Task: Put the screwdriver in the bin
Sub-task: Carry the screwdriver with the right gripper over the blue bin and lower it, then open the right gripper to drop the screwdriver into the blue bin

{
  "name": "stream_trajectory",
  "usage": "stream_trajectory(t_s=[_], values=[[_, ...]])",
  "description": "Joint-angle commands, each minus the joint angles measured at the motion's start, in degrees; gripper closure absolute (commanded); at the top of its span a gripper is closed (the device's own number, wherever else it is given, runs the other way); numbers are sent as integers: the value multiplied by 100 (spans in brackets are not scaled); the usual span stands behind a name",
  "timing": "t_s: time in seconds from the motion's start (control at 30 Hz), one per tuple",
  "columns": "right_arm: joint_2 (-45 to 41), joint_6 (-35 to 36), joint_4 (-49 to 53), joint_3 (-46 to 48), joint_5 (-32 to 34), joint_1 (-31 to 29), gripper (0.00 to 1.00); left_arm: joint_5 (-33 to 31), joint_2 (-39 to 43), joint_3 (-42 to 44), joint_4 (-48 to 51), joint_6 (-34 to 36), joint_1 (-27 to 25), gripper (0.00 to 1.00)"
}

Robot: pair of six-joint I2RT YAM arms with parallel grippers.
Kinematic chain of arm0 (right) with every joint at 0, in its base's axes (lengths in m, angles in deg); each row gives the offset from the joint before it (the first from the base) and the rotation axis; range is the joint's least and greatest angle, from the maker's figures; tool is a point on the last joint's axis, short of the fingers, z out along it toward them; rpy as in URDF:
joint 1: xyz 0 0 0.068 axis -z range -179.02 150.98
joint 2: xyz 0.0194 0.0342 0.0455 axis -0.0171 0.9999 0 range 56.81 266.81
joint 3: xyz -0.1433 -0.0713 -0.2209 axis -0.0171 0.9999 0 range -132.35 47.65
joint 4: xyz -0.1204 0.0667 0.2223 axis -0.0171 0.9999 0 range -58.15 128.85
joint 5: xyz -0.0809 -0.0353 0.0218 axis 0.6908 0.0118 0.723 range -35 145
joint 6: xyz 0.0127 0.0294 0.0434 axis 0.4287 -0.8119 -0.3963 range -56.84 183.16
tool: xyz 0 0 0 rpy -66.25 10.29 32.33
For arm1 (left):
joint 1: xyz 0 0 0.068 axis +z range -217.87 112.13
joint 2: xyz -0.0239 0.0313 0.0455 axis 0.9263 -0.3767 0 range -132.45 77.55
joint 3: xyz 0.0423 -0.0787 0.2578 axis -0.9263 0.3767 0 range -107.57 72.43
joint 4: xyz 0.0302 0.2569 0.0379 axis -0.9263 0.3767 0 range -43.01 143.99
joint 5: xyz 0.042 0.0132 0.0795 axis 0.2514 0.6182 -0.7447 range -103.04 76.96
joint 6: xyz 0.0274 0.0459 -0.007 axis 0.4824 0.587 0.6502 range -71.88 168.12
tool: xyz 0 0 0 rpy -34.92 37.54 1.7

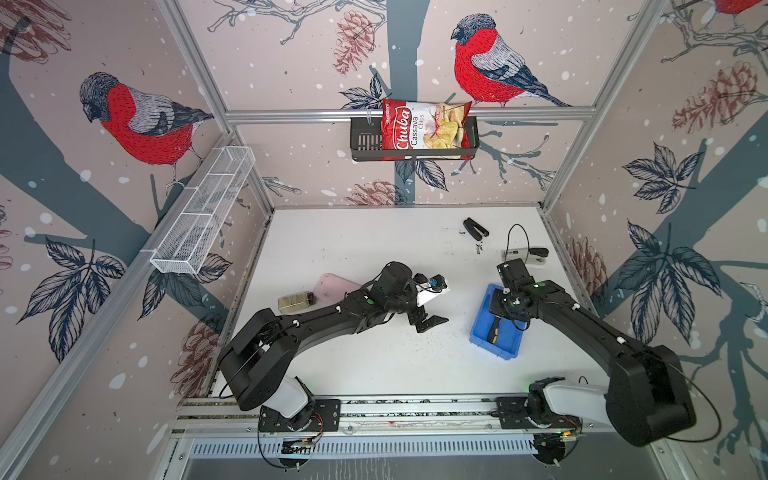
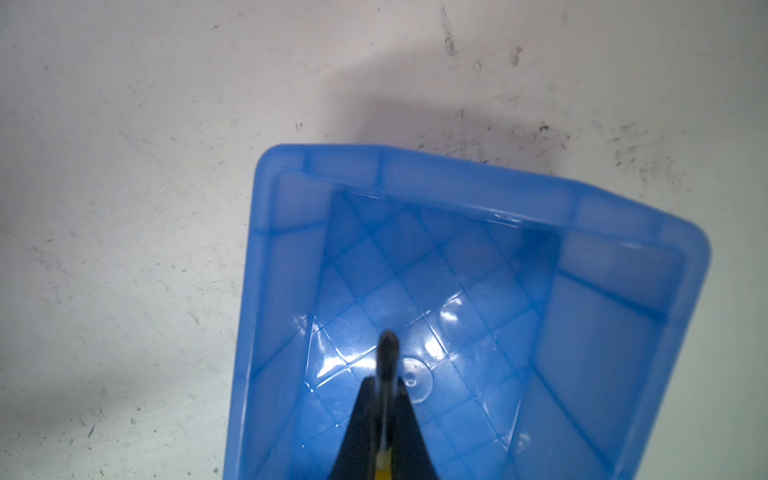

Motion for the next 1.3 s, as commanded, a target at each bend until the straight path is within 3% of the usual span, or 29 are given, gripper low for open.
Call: stream_trajectory(t_s=[0.0, 0.67, 0.9, 1.27], values=[[111, -65, -231, 22, 1, -8, 100, 7, 39, 9, -161, -87, -22, 1], [817, -43, -1009, 246, 293, 77, 97, -42, 60, 51, -105, -56, -21, 1], [827, -40, -1077, 288, 319, 78, 92, -48, 157, 149, -266, -157, -22, 1], [271, -16, -691, 55, 301, 20, 52, -305, 399, 407, -906, -649, -5, 1]])
